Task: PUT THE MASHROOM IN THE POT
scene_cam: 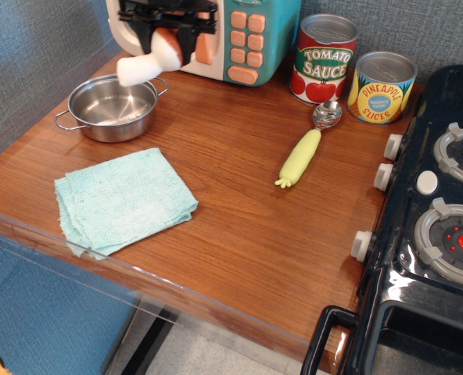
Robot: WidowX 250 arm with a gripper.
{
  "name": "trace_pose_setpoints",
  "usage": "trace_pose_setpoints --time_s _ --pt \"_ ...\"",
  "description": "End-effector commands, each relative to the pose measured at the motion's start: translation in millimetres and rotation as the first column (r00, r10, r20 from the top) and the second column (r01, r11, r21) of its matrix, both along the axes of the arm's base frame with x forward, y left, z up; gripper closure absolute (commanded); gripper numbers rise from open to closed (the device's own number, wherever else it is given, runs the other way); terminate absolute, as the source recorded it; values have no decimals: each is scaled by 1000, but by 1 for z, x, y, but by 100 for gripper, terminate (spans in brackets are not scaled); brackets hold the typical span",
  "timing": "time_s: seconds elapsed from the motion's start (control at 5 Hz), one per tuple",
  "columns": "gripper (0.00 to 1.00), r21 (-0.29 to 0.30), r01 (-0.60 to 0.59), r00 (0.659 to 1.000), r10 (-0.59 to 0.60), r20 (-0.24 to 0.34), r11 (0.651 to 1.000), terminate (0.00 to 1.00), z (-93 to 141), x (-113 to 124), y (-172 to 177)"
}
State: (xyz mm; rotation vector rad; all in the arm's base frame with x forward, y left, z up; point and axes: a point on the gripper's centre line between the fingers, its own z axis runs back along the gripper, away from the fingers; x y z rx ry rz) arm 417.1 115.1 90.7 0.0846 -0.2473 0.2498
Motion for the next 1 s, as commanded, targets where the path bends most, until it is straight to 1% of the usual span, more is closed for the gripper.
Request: trace_pose_setpoints --time_s 0.0,0.2,0.4,0.6,0.8 --pt "100 21 -40 997 39 70 999 0 37 -15 24" --pt "100 16 -78 995 77 66 997 0 39 -20 36" --pt "0 2 -101 993 101 63 995 0 39 -23 43" --pt "0 7 -111 993 110 47 994 0 38 -23 42" --pt "0 20 -107 993 106 43 994 0 40 -26 40"
